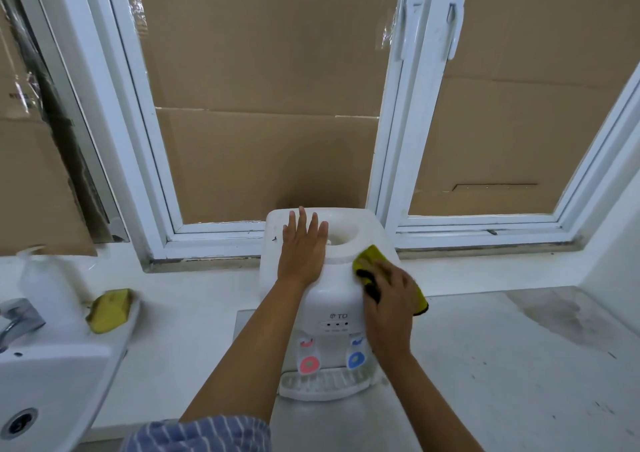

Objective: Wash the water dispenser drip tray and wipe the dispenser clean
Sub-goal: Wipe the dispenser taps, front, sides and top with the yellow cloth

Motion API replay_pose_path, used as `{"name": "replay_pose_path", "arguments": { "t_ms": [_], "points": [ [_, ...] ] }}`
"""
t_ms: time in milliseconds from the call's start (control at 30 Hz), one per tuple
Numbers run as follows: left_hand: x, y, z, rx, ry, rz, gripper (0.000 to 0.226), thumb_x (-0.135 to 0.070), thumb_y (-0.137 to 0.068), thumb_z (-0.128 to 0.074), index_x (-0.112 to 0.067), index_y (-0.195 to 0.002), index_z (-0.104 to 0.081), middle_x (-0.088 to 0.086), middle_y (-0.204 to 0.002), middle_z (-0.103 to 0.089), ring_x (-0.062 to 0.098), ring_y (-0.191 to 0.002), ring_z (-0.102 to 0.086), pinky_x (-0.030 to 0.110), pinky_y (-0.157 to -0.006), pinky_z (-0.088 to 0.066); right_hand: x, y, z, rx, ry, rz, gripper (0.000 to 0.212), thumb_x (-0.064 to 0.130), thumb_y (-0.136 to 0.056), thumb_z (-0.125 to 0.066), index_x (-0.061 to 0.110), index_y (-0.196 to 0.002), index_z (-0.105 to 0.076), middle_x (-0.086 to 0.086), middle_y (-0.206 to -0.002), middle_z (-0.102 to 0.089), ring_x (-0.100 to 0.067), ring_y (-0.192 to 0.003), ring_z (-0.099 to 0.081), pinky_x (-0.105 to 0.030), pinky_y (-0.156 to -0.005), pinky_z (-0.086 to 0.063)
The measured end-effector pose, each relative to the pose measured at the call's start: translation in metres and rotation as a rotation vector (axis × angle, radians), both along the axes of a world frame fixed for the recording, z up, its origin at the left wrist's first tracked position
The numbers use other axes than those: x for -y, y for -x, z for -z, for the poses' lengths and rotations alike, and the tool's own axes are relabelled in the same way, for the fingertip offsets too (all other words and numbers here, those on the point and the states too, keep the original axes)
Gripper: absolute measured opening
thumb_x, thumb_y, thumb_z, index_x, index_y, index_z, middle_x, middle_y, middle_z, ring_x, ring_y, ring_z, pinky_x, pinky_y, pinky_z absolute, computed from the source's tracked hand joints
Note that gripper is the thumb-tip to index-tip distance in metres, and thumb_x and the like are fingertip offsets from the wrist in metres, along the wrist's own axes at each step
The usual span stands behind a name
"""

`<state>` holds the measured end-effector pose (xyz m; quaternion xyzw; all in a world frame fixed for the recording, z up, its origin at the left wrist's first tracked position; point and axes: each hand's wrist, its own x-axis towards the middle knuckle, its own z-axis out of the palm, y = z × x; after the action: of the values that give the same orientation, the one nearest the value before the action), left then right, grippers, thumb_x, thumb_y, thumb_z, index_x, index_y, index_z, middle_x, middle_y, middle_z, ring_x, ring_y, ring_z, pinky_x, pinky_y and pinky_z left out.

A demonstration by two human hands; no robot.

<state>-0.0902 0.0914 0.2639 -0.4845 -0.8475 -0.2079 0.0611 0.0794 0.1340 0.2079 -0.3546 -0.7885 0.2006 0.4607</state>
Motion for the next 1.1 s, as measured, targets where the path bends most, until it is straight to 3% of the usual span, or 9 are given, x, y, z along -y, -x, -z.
{"name": "replay_pose_path", "arguments": {
  "t_ms": [133,233,267,333,500,733,867,1000,1100],
  "points": [
    [-0.009,0.003,0.013,0.072,-0.076,-0.051,0.060,-0.042,-0.102,-0.007,-0.014,-0.155,-0.002,0.009,-0.161,0.017,0.024,-0.148,0.018,0.043,-0.122,0.005,0.017,-0.001,0.014,0.119,-0.145,-0.039,0.054,0.022,-0.089,-0.052,0.026,-0.143,-0.048,0.004,-0.150,-0.043,-0.022,-0.141,-0.031,-0.047,-0.120,-0.019],
    [-0.010,0.006,0.018,0.020,-0.073,-0.068,0.073,-0.053,-0.095,0.010,-0.013,-0.155,-0.002,0.011,-0.161,0.017,0.026,-0.148,0.018,0.044,-0.121,0.005,0.002,0.003,0.008,0.135,-0.073,0.013,0.053,0.035,-0.093,-0.035,0.027,-0.144,-0.047,0.005,-0.153,-0.040,-0.022,-0.146,-0.026,-0.044,-0.121,-0.010],
    [-0.010,0.007,0.018,-0.014,-0.054,-0.067,0.083,-0.057,-0.089,0.020,-0.013,-0.155,-0.003,0.012,-0.160,0.017,0.027,-0.148,0.019,0.045,-0.121,0.006,-0.003,0.007,0.005,0.132,-0.033,0.023,0.052,0.035,-0.095,-0.035,0.026,-0.144,-0.046,0.004,-0.153,-0.040,-0.023,-0.147,-0.025,-0.044,-0.121,-0.009],
    [-0.010,0.007,0.018,0.016,-0.072,-0.074,0.081,-0.055,-0.088,0.017,-0.013,-0.155,-0.001,0.011,-0.160,0.017,0.026,-0.148,0.018,0.044,-0.121,0.006,-0.016,0.015,-0.002,0.149,0.041,0.050,0.048,0.033,-0.099,-0.041,0.026,-0.147,-0.042,0.003,-0.154,-0.039,-0.023,-0.147,-0.023,-0.044,-0.121,-0.008],
    [-0.008,0.001,0.013,0.057,-0.122,-0.060,0.060,-0.042,-0.103,-0.015,-0.014,-0.154,0.000,0.008,-0.161,0.016,0.022,-0.149,0.016,0.041,-0.121,0.008,-0.049,0.028,-0.039,0.340,0.219,0.062,0.055,0.050,-0.102,-0.033,0.026,-0.150,-0.033,0.002,-0.156,-0.034,-0.026,-0.147,-0.023,-0.051,-0.118,-0.017],
    [-0.008,0.003,0.014,0.052,-0.117,-0.058,0.061,-0.042,-0.103,-0.017,-0.015,-0.154,0.001,0.006,-0.161,0.016,0.021,-0.149,0.015,0.039,-0.121,0.008,-0.092,0.053,-0.069,0.342,0.503,-0.043,0.092,0.087,-0.079,-0.013,0.027,-0.144,-0.038,-0.007,-0.143,-0.050,-0.034,-0.129,-0.046,-0.054,-0.107,-0.035],
    [-0.008,0.003,0.014,0.046,-0.110,-0.054,0.066,-0.048,-0.098,-0.007,-0.015,-0.155,0.000,0.007,-0.161,0.015,0.022,-0.149,0.015,0.041,-0.122,0.006,-0.104,0.056,-0.070,0.343,0.541,-0.095,0.078,0.074,-0.090,-0.025,0.023,-0.148,-0.033,-0.012,-0.141,-0.052,-0.035,-0.127,-0.048,-0.048,-0.105,-0.037],
    [-0.010,0.003,0.016,0.054,-0.133,-0.061,0.063,-0.047,-0.101,-0.011,-0.016,-0.154,0.000,0.006,-0.162,0.014,0.021,-0.149,0.014,0.040,-0.122,0.007,-0.092,0.043,-0.057,0.399,0.387,-0.072,0.061,0.061,-0.097,-0.030,0.029,-0.149,-0.032,-0.003,-0.150,-0.044,-0.033,-0.129,-0.047,-0.050,-0.105,-0.039],
    [-0.010,0.003,0.015,0.058,-0.135,-0.065,0.065,-0.048,-0.099,-0.007,-0.017,-0.155,0.000,0.005,-0.162,0.013,0.022,-0.149,0.013,0.040,-0.121,0.008,-0.061,0.030,-0.041,0.390,0.267,0.038,0.055,0.056,-0.100,-0.029,0.030,-0.148,-0.035,0.005,-0.156,-0.034,-0.029,-0.138,-0.035,-0.054,-0.108,-0.033]
  ]
}}
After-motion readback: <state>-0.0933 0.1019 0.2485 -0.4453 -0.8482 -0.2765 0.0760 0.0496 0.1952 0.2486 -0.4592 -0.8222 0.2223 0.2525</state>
